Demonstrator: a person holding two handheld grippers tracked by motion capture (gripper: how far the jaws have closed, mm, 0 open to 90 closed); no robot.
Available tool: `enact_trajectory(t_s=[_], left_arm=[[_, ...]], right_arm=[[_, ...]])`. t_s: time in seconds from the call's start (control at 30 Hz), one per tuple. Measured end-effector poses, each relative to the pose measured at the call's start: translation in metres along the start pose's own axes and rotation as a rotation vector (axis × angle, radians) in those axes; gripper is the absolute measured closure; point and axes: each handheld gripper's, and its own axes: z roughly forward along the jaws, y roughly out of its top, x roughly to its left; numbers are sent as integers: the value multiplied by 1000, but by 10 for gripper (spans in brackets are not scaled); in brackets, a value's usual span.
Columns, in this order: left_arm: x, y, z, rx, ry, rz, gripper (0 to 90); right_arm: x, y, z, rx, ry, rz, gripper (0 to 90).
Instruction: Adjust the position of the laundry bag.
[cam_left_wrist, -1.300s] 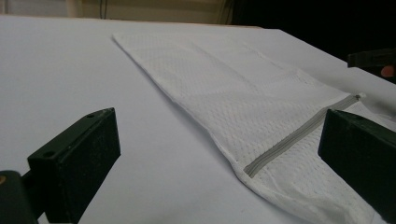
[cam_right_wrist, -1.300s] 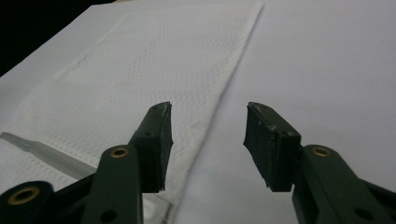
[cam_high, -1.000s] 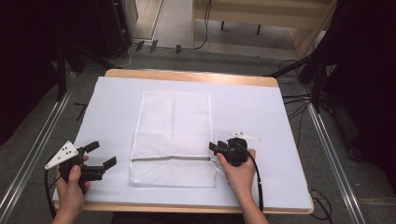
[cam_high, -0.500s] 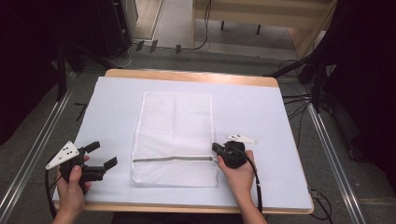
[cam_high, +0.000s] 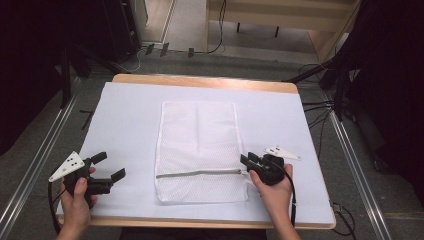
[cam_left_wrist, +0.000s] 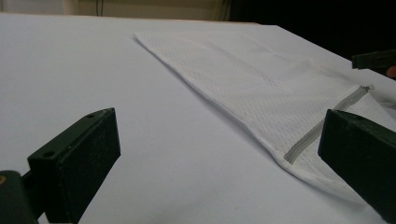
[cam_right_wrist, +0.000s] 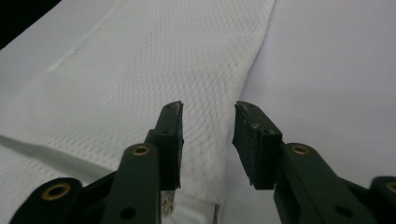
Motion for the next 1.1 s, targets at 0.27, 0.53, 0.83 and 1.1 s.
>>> enact_trajectory(t_s=[0.27, 0.53, 0.83, 1.1], left_arm=[[-1, 1, 0, -4, 2, -2, 0], [-2, 1, 1, -1, -1, 5, 0], [-2, 1, 4, 2, -7, 13, 0], [-4, 1, 6, 14, -13, 17, 0]], right_arm=[[-1, -21, -38, -13, 12, -64, 520], [1, -40, -33, 46, 27, -103, 470], [13, -49, -12, 113, 1, -200, 446], [31, -52, -5, 127, -103, -278, 600]])
